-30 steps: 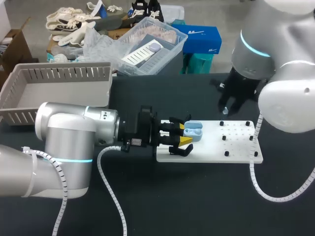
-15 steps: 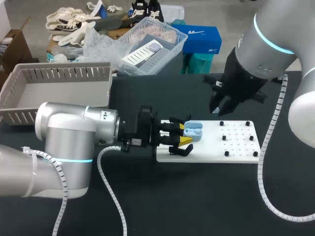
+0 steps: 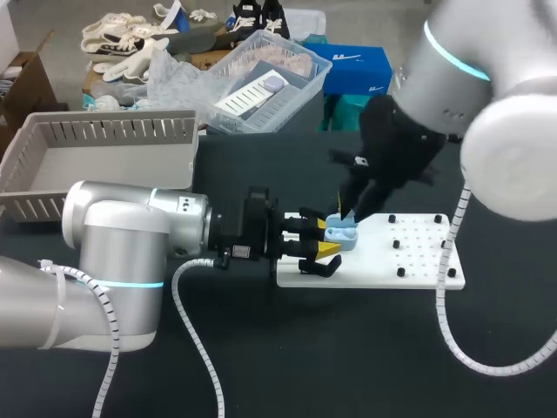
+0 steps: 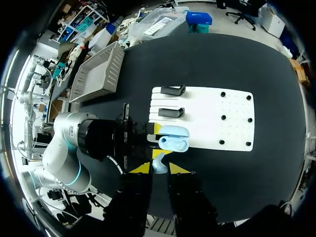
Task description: Pick up each earbud case from the left stands, insert the matching earbuds, close the lid, and place the case in the box.
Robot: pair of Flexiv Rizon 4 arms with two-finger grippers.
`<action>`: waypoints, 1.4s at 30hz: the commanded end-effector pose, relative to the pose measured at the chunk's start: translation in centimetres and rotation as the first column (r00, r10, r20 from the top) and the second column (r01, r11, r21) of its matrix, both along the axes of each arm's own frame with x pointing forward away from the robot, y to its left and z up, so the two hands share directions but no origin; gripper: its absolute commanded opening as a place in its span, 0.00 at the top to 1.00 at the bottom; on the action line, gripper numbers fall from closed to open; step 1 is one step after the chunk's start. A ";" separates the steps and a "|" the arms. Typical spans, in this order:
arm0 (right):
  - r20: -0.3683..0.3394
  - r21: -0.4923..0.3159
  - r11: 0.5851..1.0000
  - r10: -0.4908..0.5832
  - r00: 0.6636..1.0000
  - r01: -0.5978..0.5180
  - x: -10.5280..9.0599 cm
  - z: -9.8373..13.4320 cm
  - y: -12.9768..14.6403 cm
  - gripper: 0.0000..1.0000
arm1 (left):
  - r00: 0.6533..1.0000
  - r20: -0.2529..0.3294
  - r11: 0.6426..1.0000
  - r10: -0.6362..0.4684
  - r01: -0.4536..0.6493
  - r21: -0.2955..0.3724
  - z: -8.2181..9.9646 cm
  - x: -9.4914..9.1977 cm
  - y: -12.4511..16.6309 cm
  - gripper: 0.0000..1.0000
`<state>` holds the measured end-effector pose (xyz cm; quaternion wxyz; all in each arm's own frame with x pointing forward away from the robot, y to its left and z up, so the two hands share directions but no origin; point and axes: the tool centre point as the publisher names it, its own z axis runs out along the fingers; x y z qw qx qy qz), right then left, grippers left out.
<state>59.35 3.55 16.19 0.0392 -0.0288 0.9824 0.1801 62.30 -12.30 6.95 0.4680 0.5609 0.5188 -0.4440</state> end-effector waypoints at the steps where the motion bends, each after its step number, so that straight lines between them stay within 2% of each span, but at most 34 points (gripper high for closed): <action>1: -0.164 -0.024 0.997 0.068 0.984 -0.073 1.0 -0.4 1.0 1.00 | 1.000 0.003 1.000 0.006 -0.006 -0.001 0.0 -0.2 0.0 1.00; 7: -0.180 -0.055 0.996 0.055 0.982 -0.066 1.0 -0.9 0.5 1.00 | 1.000 0.003 1.000 0.006 -0.006 -0.001 0.0 -0.2 0.0 1.00; 20: -0.180 -0.055 0.996 0.055 0.982 -0.066 1.0 -0.9 0.5 1.00 | 1.000 0.003 1.000 0.006 -0.006 -0.001 0.0 -0.2 0.0 1.00; 24: -0.152 -0.080 0.994 0.060 0.986 -0.073 1.3 -1.2 0.9 1.00 | 1.000 0.003 1.000 0.006 -0.006 -0.001 0.0 -0.2 0.0 1.00; 28: -0.116 -0.086 0.990 0.101 0.988 -0.111 1.4 -1.0 1.2 1.00 | 1.000 0.003 1.000 0.006 -0.006 -0.001 0.0 -0.2 0.0 1.00; 42: -0.091 -0.092 0.972 0.208 0.974 -0.216 1.1 -0.7 1.0 1.00 | 1.000 0.003 1.000 0.006 -0.006 -0.001 0.0 -0.2 0.0 1.00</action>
